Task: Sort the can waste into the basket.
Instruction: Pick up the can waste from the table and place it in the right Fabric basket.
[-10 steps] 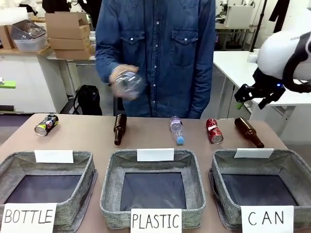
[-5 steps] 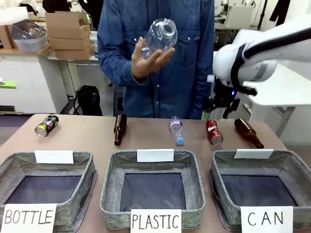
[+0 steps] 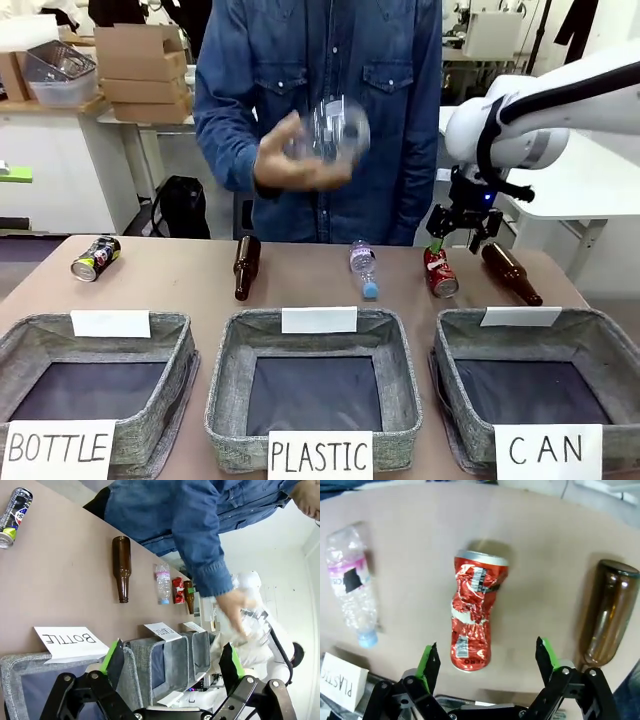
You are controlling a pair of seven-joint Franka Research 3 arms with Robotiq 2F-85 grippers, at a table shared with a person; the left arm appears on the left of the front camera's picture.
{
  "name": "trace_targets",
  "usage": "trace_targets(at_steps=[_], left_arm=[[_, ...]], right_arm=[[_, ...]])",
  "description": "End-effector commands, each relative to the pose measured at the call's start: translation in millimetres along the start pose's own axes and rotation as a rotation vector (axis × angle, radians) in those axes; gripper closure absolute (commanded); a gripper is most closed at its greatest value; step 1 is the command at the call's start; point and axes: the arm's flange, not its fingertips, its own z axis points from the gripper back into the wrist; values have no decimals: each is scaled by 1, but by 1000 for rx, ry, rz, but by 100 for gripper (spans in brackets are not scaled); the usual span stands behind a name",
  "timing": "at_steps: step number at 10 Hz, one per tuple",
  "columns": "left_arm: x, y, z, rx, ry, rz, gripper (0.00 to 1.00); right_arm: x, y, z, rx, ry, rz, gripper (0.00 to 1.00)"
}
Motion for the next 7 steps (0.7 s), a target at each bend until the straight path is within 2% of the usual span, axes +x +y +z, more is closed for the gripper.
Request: trace_targets(at_steps=[1,5,7], left_arm=[[0,-1,-2,-20,-10,-6,0],[0,-1,-2,-20,-10,-6,0],[0,-1,-2,-20,-10,-6,0]], right_arm=[[24,13,-18,-24,35,-6,0],[34,15,-45,-65,112,-16,0],[32,15,-45,-79,109,-15,58]])
